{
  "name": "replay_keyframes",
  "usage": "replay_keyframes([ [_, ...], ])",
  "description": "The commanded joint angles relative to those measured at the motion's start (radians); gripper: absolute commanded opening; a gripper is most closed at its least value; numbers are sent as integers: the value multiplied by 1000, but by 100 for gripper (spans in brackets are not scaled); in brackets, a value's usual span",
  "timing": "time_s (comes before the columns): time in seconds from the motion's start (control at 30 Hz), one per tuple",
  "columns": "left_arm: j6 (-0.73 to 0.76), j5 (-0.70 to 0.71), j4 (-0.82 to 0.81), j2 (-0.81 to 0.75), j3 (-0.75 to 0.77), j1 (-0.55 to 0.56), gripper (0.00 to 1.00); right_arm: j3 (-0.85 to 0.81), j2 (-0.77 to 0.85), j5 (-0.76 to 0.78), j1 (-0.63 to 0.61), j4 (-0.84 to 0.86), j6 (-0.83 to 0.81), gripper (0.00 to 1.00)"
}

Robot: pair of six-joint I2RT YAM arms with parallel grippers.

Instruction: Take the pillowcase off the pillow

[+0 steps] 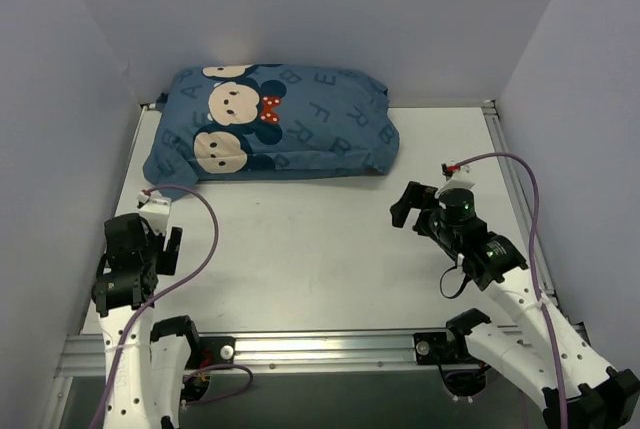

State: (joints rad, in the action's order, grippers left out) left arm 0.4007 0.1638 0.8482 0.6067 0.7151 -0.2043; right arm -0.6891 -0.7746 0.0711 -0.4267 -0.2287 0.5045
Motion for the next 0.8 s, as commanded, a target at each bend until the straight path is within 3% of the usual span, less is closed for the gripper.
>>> replay_keyframes([
  [0.0, -49, 64, -20, 31, 47, 2, 94, -69, -29, 33, 2, -15, 35, 100],
  [0.17, 67, 19, -18, 111, 81, 2, 94, -235, -138, 82, 16, -25, 97, 100],
  [0.3, 61, -42, 23, 281, 251, 3, 94, -409, -277, 21, 37, 45, -18, 100],
  [0.43, 76, -336, 77, 537, 460, 9, 94, -601, -528, -57, 81, 25, -112, 99],
  [0.53, 73, -420, -38, 652, 527, 22, 94, -720, -700, -154, 108, 19, -155, 96],
  [0.63, 101, -391, -164, 787, 535, 57, 94, -800, -861, -163, 106, 32, -193, 93],
  [0.77, 168, -167, -273, 990, 555, 94, 94, -862, -1035, -133, 106, 45, -231, 88],
])
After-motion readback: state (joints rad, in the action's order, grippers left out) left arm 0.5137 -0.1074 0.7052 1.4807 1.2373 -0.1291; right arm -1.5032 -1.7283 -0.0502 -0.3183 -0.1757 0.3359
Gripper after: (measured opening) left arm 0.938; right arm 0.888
